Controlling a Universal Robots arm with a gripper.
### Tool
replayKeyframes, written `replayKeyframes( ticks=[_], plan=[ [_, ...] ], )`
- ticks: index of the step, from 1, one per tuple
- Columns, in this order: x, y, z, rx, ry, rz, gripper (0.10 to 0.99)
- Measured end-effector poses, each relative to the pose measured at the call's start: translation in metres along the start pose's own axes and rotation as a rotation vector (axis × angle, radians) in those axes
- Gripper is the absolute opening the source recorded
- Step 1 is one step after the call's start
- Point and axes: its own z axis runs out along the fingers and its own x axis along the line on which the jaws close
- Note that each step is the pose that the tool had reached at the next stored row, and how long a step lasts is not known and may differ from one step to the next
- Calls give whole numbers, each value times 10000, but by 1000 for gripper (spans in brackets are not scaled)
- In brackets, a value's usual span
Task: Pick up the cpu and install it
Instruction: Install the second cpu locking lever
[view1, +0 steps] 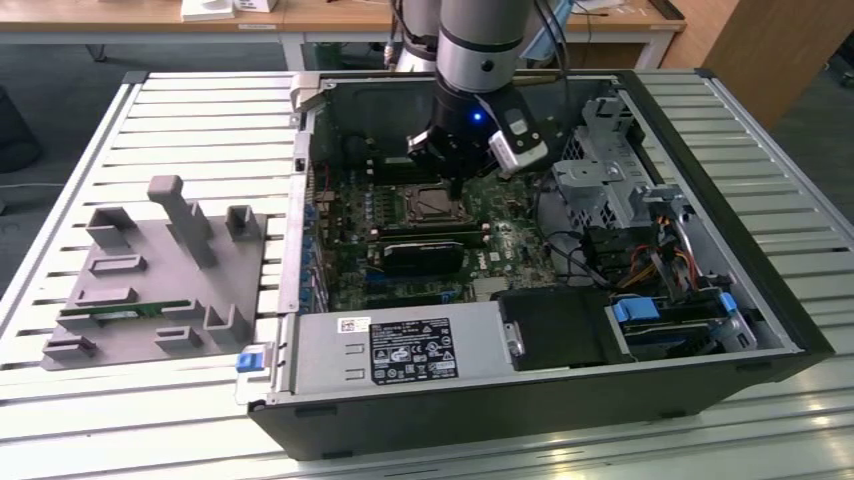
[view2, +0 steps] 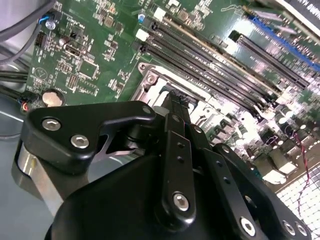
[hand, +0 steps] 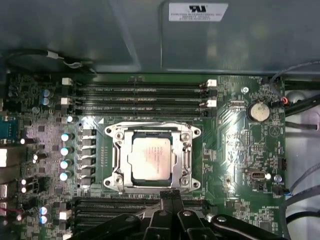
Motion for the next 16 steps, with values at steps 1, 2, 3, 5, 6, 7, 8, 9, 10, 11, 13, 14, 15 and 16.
replayKeyframes(
  ticks=[1,2,3,5,6,7,8,9,10,11,13,14,15,16],
  plan=[
    [0,-10,1,0,0,0,106],
    [0,-19,1,0,0,1,106],
    [0,-26,2,0,0,0,106],
    [1,-44,1,1,0,0,106],
    [1,-61,0,1,1,0,106],
    [1,-81,-1,1,1,0,106],
    [1,-101,-2,0,0,0,106],
    [1,-117,-3,-7,2,1,106],
    [1,-129,-4,-24,5,0,106],
    [1,-137,-5,-51,11,1,106],
    [1,-152,-6,-109,27,1,106],
    [4,-153,-4,-115,29,3,106],
    [14,-153,0,-117,29,2,106],
    [27,-154,1,-114,31,1,106]
  ],
)
